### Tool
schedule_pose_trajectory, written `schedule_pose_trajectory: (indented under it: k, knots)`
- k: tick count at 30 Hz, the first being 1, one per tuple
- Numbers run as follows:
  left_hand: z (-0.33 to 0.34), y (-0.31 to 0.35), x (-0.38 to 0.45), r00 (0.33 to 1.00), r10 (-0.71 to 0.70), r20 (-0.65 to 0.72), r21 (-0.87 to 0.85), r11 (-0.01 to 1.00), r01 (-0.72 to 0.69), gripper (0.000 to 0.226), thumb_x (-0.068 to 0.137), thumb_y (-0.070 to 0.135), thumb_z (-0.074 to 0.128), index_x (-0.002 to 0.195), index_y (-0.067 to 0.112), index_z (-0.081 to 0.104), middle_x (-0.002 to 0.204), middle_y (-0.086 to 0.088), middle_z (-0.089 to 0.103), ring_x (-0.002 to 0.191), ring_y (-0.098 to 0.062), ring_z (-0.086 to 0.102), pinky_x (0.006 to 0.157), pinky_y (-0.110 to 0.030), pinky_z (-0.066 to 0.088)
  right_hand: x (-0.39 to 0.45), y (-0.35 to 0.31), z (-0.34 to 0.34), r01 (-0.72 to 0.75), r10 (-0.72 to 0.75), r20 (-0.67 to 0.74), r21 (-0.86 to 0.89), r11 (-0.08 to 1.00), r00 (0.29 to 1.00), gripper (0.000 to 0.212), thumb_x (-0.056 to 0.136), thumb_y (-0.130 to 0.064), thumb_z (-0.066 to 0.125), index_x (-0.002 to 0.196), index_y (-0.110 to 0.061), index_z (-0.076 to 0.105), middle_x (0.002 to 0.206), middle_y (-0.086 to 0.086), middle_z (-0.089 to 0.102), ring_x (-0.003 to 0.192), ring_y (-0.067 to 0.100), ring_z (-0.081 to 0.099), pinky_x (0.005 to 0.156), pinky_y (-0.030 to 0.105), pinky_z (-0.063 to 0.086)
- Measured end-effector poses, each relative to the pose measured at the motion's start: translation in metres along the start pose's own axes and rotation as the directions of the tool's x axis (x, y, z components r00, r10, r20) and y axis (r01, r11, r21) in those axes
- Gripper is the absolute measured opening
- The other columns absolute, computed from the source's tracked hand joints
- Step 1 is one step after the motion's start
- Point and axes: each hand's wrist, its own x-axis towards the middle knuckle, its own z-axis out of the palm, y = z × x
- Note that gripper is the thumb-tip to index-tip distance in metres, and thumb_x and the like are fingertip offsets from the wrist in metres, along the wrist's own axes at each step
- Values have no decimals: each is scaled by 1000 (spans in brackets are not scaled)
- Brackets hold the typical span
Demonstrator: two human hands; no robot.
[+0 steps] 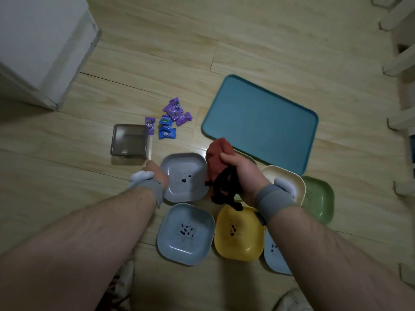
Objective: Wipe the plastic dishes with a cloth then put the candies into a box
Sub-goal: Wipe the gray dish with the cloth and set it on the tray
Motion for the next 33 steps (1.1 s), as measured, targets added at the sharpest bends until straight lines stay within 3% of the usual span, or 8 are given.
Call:
schedule_pose_trajectory:
  k: [2, 6, 10, 14, 18, 22, 27, 33]
  knots:
    - [-7, -10, 2, 1000, 26, 6, 110, 994, -27, 14, 92, 13, 51, 87, 6, 62, 94, -6, 65, 81, -26, 59, 73, -31, 43, -2, 0, 0, -9, 9, 6, 30, 1000, 1000, 45, 78, -29, 69, 119, -10, 64, 114, 20, 68, 99, 34, 66, 98, 49, 47]
    - [-7, -16, 4, 949, 297, 104, -219, 938, -269, 8, 83, 15, 61, 75, 15, 60, 92, -13, 68, 83, -31, 64, 77, -37, 54, -12, -9, 5, -6, 3, 33, 82, 997, 999, 37, 91, -19, 58, 125, -3, 59, 105, 17, 65, 88, 30, 63, 86, 40, 50]
    - [-27, -7, -13, 954, 277, 111, -518, 836, -182, 11, 85, 0, 58, 95, 4, 55, 77, -19, 59, 55, -29, 57, 52, -36, 54, -34, -24, 8, -21, 15, 50, 106, 994, 999, 37, 93, -22, 54, 122, 2, 59, 93, 17, 65, 73, 26, 63, 68, 31, 53]
    - [-77, -1, -44, 923, 356, 148, -660, 730, -177, 14, 87, -4, 54, 99, 3, 53, 82, -17, 57, 57, -26, 58, 35, -26, 51, -75, -47, 10, 16, -22, 67, 88, 996, 997, 39, 92, -24, 54, 120, 3, 60, 92, 18, 64, 73, 29, 61, 69, 34, 50]
    - [-130, 7, -90, 884, 445, 143, -776, 605, -179, 10, 89, 0, 52, 83, 8, 47, 88, -18, 58, 67, -31, 66, 55, -39, 60, -137, -79, 5, 183, -181, 143, 3, 983, 973, 21, 92, -17, 52, 102, -1, 61, 76, 17, 64, 67, 31, 60, 70, 37, 48]
    - [-182, 9, -157, 835, 543, 94, -843, 489, -223, 10, 87, 0, 51, 92, 9, 50, 87, -19, 58, 57, -29, 67, 52, -34, 57, -209, -107, -1, 343, -327, 182, -62, 937, 927, 24, 85, -16, 62, 106, -5, 66, 86, 14, 68, 74, 25, 64, 77, 37, 48]
    - [-234, -7, -240, 778, 625, 67, -898, 377, -226, 11, 89, 8, 51, 96, 3, 57, 85, -12, 58, 70, -27, 61, 53, -28, 53, -298, -137, -5, 487, -471, 128, -176, 855, 873, 24, 89, -12, 61, 111, -7, 67, 103, 22, 70, 86, 29, 66, 91, 46, 51]
    - [-258, -27, -286, 709, 689, 151, -963, 264, -52, 30, 86, 33, 44, 99, 14, 63, 93, -11, 62, 80, -30, 61, 61, -32, 52, -355, -150, -2, 582, -565, 143, -180, 793, 813, 25, 88, -6, 62, 112, -3, 64, 96, 19, 70, 78, 25, 68, 75, 37, 57]
